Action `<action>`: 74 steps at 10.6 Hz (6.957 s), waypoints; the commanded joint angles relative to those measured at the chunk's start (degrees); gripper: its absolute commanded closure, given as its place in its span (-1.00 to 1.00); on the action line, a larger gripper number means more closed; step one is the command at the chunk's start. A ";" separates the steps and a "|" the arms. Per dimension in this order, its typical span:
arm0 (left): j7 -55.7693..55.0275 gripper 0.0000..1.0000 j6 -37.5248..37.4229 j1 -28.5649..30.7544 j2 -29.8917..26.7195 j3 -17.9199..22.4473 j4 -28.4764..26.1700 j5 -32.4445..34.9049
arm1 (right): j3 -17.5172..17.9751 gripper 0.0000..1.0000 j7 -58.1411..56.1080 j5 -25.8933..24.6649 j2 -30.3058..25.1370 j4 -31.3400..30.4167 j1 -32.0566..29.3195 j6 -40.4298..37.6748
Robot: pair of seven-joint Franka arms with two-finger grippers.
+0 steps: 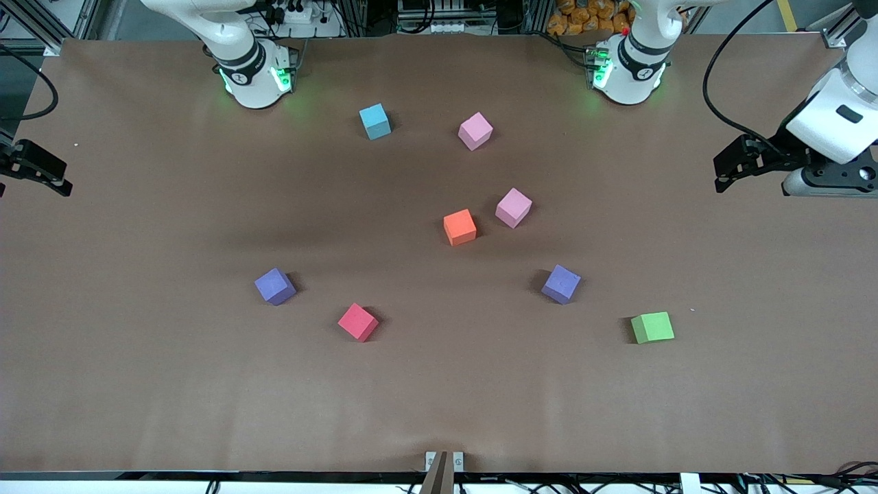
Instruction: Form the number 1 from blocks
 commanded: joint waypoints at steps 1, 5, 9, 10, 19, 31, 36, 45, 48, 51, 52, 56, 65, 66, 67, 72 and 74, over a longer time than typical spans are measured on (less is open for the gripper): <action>0.66 -1.00 -0.86 0.52 -0.28 -0.20 0.43 -1.17 | 0.53 -1.00 -0.33 0.58 0.13 0.74 -0.68 -0.89; -0.21 -1.00 -0.60 -0.71 1.03 -4.39 -2.45 -2.22 | 0.62 -1.00 1.86 1.37 2.05 0.48 0.72 -2.12; -2.84 -1.00 6.93 -0.54 0.95 -21.43 -15.35 -2.40 | 0.62 -1.00 18.08 12.96 13.71 0.57 1.51 4.71; -4.07 -1.00 10.88 -0.63 0.77 -25.21 -19.83 -2.40 | 0.62 -1.00 23.26 13.06 16.27 0.22 3.08 8.48; -9.89 -1.00 40.68 -3.00 1.30 -45.27 -48.85 -6.27 | 0.62 -1.00 59.69 13.77 33.34 -0.05 7.49 21.96; -9.98 -1.00 59.60 -8.62 10.61 -46.96 -57.58 -5.66 | 0.79 -1.00 48.01 14.72 37.57 -6.20 10.74 23.45; -9.71 -1.00 60.84 -10.29 12.90 -44.16 -57.41 -2.43 | 0.79 -1.00 47.84 15.35 38.09 -9.18 11.27 28.36; -10.42 -1.00 63.12 -13.19 16.41 -40.02 -56.53 0.23 | 0.88 -0.19 45.92 17.10 38.62 -8.84 12.24 29.26; -10.50 0.48 63.73 -14.42 17.38 -38.44 -56.44 1.73 | 0.79 -0.25 34.98 16.93 36.78 -8.58 12.33 29.52; -13.03 1.00 63.74 -15.82 17.91 -37.56 -55.30 1.82 | 0.71 -0.25 26.31 15.36 32.57 -8.66 13.02 29.96; -16.88 1.00 63.30 -16.70 17.91 -36.77 -53.90 1.82 | 0.70 -0.25 25.70 12.04 31.08 -8.66 13.73 30.05; -42.28 1.00 53.75 -23.89 18.96 -33.71 -44.42 1.82 | 0.79 -0.24 19.58 3.58 25.98 -9.28 15.75 30.23; -61.13 1.00 50.12 -32.18 24.85 -25.61 -37.54 1.90 | 0.79 -0.25 12.22 3.66 23.08 -13.04 16.45 32.60; -60.95 1.00 49.77 -32.18 24.85 -25.17 -37.37 1.99 | 0.88 -0.24 15.90 3.75 21.76 -14.62 16.72 32.69; -60.87 1.00 49.85 -32.18 25.03 -24.73 -37.28 1.99 | 0.88 -0.25 18.11 4.01 20.18 -16.38 16.98 32.69; -61.13 -1.00 49.59 -31.66 23.37 -24.72 -36.31 4.19 | 1.94 -0.24 23.12 4.54 12.09 -27.02 18.73 33.66; -60.60 -1.00 42.25 -29.11 22.48 -24.64 -31.59 5.50 | 2.02 -0.24 25.94 4.54 10.94 -29.48 20.58 33.74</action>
